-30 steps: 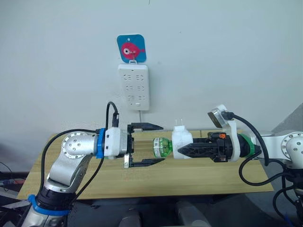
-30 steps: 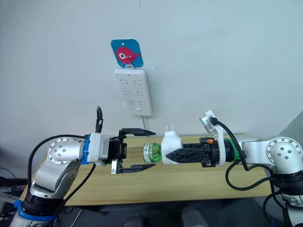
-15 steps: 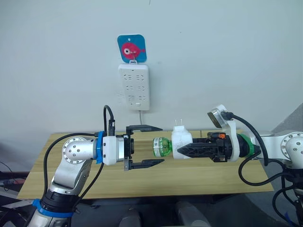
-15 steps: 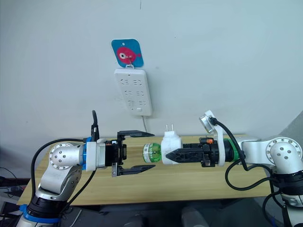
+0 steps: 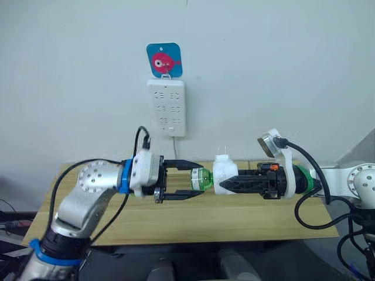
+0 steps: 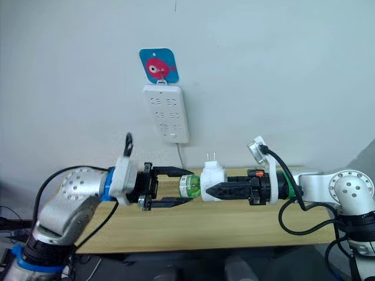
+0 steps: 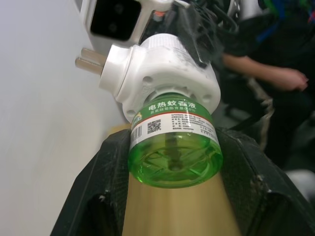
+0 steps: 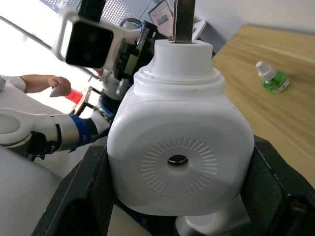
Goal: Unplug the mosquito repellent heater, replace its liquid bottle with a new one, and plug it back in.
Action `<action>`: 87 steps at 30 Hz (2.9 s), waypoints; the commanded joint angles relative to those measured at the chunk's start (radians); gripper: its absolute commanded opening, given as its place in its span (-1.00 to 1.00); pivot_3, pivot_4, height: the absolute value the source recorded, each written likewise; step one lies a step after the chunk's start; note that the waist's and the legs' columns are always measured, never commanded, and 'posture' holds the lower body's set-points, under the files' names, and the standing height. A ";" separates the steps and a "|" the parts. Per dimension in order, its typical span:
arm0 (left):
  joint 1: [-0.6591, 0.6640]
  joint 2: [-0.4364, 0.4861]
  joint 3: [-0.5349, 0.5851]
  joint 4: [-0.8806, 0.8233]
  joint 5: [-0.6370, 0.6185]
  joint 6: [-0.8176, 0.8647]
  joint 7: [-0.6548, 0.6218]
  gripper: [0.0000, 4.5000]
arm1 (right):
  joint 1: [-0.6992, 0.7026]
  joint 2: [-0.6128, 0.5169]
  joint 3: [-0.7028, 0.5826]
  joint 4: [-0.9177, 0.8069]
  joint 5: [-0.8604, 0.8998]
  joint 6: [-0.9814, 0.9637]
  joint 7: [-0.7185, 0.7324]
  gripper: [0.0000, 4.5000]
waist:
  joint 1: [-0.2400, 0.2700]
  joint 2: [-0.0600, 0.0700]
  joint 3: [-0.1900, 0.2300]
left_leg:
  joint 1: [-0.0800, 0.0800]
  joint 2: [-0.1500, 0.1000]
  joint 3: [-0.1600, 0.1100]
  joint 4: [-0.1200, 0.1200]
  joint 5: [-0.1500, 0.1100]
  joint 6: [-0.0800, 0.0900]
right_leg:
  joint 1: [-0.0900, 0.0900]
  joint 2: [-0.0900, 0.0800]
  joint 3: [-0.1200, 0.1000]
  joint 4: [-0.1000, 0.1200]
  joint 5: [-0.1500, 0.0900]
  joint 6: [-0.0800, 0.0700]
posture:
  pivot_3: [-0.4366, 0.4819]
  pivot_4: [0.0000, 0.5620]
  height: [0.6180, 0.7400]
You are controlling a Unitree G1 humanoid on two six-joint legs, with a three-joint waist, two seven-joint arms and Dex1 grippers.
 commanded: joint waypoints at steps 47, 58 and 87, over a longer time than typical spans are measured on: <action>0.188 0.023 0.102 -0.029 0.025 0.187 0.075 0.00 | 0.003 -0.062 0.346 0.482 -1.411 -0.380 0.233 0.33 | 0.001 -0.001 0.020 | 0.000 0.000 0.009 -0.001 0.000 0.000 | -0.004 -0.002 0.006 0.000 0.000 0.000 | -0.27 -0.62 0.52; 0.211 -0.003 0.087 -0.022 0.103 0.111 0.069 0.00 | -0.086 0.053 0.345 0.724 -1.563 -0.358 0.337 0.81 | 0.003 -0.001 0.023 | 0.000 -0.001 0.006 -0.001 0.000 0.000 | -0.003 -0.003 0.005 0.000 0.000 0.000 | -0.26 -0.61 0.52; 0.197 -0.396 0.090 -0.003 0.284 -0.261 0.347 0.00 | 0.017 0.997 -0.619 -0.209 -0.729 0.416 -0.131 1.00 | -0.027 0.001 0.019 | 0.000 0.000 0.002 0.000 0.000 -0.001 | -0.001 -0.001 0.002 0.002 0.001 0.001 | -0.43 -0.76 0.52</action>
